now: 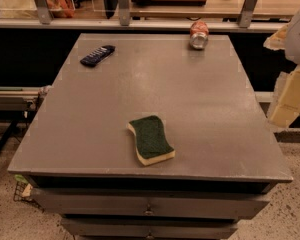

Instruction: Move rxbar blueberry near sponge

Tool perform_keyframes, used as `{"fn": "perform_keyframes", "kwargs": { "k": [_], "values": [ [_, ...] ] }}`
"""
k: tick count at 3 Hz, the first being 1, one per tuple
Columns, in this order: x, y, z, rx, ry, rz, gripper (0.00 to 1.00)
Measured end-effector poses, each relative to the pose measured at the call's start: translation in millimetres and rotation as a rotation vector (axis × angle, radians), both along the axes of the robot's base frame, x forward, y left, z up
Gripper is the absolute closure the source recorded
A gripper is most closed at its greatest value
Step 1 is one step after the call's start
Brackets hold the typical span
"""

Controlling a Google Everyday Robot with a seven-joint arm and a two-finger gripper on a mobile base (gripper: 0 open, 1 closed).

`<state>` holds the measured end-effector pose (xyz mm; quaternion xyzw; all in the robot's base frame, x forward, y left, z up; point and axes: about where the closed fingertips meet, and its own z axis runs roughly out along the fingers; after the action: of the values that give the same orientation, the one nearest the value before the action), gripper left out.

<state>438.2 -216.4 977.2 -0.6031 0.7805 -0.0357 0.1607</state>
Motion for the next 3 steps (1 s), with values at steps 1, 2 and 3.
{"fn": "perform_keyframes", "kwargs": {
  "k": [1,2,3],
  "values": [
    [0,0,0,0.0,0.0,0.0,0.0],
    [4,-8,4,0.02,-0.012,-0.015,0.0],
    [17,-19,-2,0.092,-0.034,-0.046,0.0]
  ]
}}
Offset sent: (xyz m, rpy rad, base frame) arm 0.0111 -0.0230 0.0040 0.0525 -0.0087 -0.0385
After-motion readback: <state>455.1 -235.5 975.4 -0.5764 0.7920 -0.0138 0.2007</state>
